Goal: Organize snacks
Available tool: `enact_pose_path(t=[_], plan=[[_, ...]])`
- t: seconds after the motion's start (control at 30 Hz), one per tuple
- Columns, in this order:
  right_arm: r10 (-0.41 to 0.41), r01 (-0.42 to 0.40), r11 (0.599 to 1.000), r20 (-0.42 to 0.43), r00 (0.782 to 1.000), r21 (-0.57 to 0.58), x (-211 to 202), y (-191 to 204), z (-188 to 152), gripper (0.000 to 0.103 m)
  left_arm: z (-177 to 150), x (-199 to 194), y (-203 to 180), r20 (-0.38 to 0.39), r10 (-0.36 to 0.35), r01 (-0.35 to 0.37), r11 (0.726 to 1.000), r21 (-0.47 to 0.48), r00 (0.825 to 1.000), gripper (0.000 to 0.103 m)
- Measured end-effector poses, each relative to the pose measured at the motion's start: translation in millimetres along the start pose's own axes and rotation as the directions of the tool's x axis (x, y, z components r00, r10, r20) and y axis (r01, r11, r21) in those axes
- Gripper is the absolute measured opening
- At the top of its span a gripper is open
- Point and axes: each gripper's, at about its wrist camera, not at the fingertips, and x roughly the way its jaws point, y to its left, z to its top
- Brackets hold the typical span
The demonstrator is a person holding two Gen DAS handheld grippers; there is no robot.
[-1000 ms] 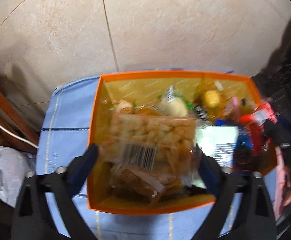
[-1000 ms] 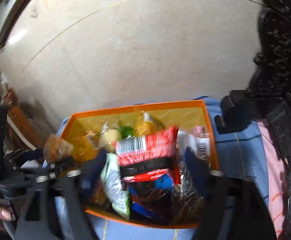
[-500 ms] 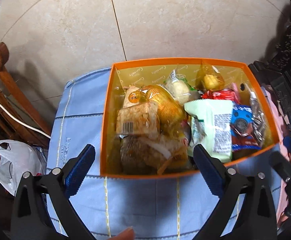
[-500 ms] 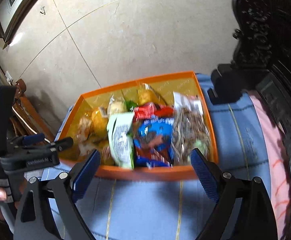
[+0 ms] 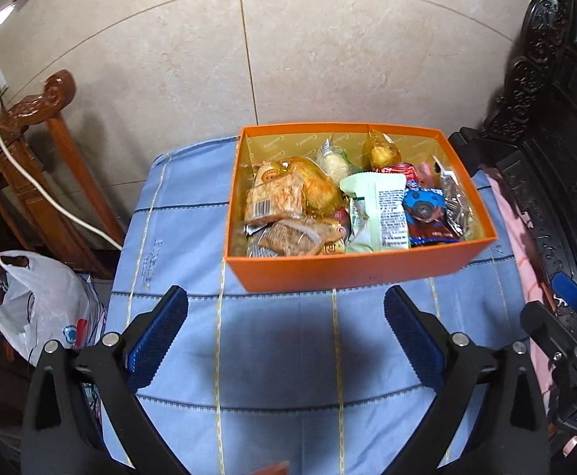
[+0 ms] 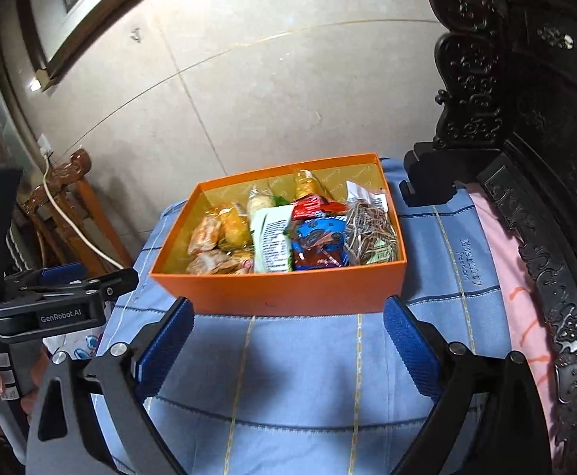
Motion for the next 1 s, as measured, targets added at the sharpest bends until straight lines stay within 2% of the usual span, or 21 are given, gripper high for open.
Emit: enact_pose_path(t=[0.47,1.0], plan=[[0.019,-0.018,0.998,0.016,1.000,-0.058,-40,23,-23,0.097,-38,-47,10,0.015,0.001,-0.001,1.000,-0.007,1.000,0.098],[0.004,-0.001,0.996,0.033,0.999,-0.091,-59,39,-30,0.099,-64,-68,24,0.015,-0.010,0.010,0.999,-0.038,1.000,0.098]])
